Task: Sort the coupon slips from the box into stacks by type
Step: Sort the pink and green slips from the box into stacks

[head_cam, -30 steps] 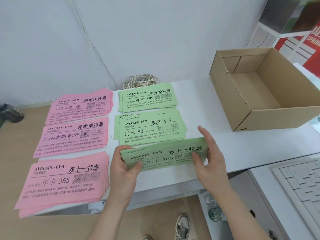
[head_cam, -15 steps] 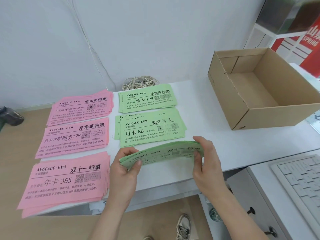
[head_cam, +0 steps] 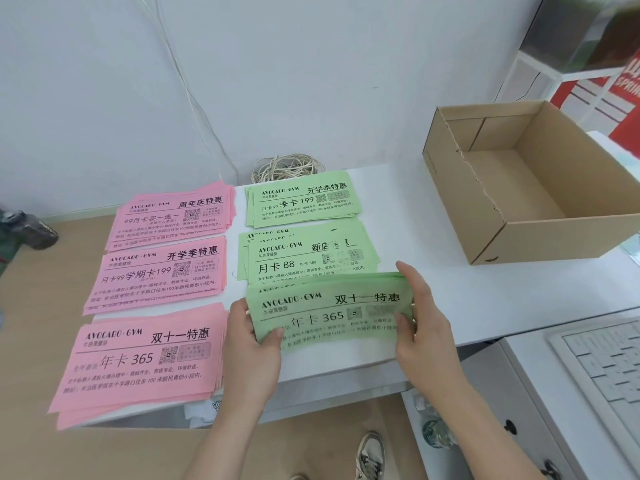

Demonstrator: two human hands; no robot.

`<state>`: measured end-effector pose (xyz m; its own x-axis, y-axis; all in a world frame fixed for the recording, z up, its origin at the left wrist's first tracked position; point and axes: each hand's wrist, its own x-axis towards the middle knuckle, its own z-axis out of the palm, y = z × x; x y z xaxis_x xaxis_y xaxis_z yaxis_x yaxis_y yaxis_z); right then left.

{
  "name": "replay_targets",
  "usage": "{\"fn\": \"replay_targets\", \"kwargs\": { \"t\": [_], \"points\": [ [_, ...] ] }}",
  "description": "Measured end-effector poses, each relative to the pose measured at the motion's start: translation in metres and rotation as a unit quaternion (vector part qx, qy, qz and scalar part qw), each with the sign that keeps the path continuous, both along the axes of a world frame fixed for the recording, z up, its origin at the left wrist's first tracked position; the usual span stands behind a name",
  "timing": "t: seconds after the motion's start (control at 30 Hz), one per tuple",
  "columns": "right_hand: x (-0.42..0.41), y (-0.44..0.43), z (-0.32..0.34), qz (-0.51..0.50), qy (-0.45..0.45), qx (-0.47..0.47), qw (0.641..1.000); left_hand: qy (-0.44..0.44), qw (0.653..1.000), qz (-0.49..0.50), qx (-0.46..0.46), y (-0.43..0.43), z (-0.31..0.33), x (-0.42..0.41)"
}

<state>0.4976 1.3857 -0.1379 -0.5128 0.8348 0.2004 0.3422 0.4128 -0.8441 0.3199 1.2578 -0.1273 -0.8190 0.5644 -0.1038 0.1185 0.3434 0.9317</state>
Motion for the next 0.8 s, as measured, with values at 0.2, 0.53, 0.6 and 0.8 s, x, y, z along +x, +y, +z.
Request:
{"fn": "replay_targets", "kwargs": {
  "t": [0.2,0.53,0.6,0.8],
  "points": [
    [-0.002,0.001,0.007,-0.022,-0.138,-0.093,0.986,0.127,0.979,-0.045,-0.156,-0.010,-0.001,0.008],
    [-0.001,-0.001,0.008,-0.055,-0.300,0.028,0.952,0.293,0.906,-0.135,-0.275,-0.021,-0.006,0.014],
    [0.000,-0.001,0.013,-0.026,-0.302,0.014,0.953,0.313,0.884,-0.159,-0.307,-0.023,-0.006,0.015],
    [0.003,-0.011,0.015,0.055,-0.394,0.074,0.914,0.330,0.877,-0.167,-0.306,-0.025,-0.008,0.016]
  ]
}}
